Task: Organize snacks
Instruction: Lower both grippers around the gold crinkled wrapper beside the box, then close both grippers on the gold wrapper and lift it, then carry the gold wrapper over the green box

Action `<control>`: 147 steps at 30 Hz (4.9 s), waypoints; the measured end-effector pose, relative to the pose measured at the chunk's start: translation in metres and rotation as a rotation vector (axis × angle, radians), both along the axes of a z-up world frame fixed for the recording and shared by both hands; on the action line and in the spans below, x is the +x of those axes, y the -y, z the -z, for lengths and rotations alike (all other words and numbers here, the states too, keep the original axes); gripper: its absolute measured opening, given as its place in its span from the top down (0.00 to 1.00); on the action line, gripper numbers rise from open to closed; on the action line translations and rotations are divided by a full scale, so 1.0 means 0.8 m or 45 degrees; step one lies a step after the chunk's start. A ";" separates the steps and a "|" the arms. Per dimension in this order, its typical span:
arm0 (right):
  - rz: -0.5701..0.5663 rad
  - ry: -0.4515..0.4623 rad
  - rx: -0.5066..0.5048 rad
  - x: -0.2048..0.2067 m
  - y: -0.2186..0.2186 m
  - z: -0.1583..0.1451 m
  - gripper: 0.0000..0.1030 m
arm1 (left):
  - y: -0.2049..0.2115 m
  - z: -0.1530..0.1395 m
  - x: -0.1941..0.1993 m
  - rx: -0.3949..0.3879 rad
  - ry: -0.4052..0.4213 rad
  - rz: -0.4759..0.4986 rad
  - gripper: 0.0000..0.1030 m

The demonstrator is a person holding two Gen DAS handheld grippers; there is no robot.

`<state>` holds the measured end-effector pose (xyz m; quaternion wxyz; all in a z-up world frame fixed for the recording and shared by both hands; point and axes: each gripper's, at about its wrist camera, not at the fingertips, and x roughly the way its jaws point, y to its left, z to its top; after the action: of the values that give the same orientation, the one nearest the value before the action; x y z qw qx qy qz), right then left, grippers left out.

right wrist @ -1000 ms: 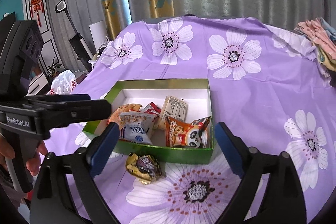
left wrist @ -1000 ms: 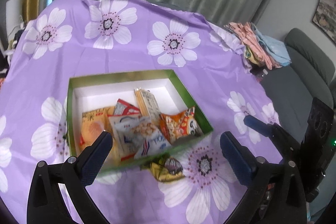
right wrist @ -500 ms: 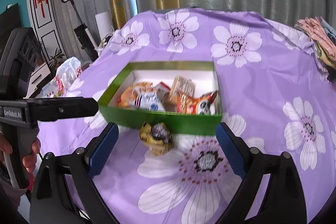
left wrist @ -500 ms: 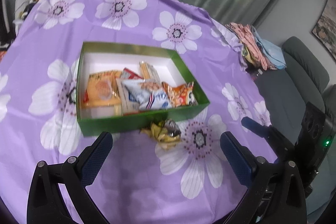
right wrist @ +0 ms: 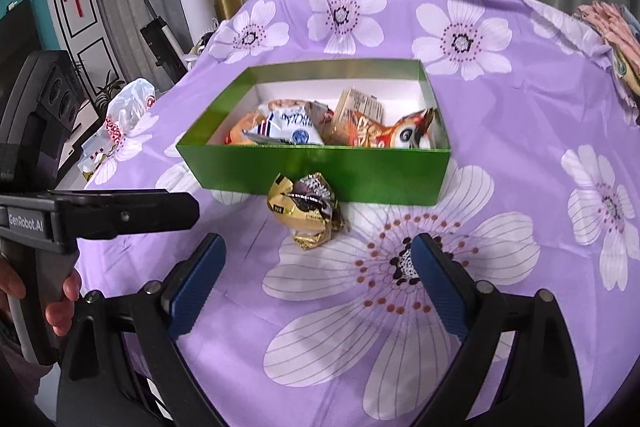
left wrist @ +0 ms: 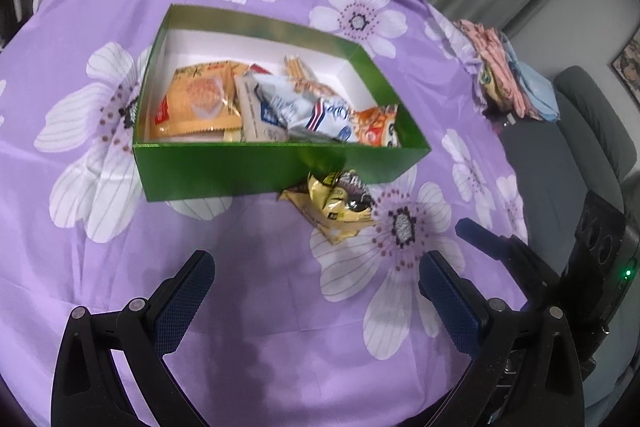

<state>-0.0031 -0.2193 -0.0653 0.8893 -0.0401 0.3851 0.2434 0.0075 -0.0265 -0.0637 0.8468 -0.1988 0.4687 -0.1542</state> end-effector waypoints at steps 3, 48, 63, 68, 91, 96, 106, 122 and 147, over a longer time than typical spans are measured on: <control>0.003 -0.032 0.007 0.005 0.001 0.013 0.08 | 0.003 0.009 0.003 0.003 -0.019 0.006 0.01; -0.158 -0.135 0.125 0.060 -0.029 0.066 0.10 | 0.062 0.048 0.071 0.096 -0.076 0.147 0.01; -0.195 -0.219 0.222 0.070 -0.028 0.079 0.28 | 0.065 0.052 0.078 0.105 -0.059 0.130 0.03; -0.175 -0.246 0.249 0.073 -0.023 0.082 0.42 | 0.069 0.051 0.078 0.113 -0.053 0.139 0.16; -0.185 -0.197 0.219 0.054 -0.024 0.078 0.54 | 0.072 0.052 0.071 0.084 -0.069 0.170 0.43; -0.195 -0.179 0.205 0.038 -0.026 0.075 0.66 | 0.069 0.042 0.061 0.106 -0.045 0.159 0.43; -0.207 -0.124 0.202 0.009 -0.029 0.052 0.67 | 0.067 0.018 0.032 0.106 0.018 0.161 0.43; -0.221 0.021 0.161 -0.021 -0.038 -0.003 0.67 | 0.055 -0.038 -0.001 0.091 0.171 0.156 0.43; -0.255 0.207 0.138 0.000 -0.067 -0.067 0.67 | 0.028 -0.109 0.016 0.118 0.369 0.114 0.43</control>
<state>-0.0027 -0.1655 -0.0118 0.8896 -0.0498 0.2922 0.3474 0.0205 -0.0492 0.0232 0.9061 -0.1140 0.3566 -0.1970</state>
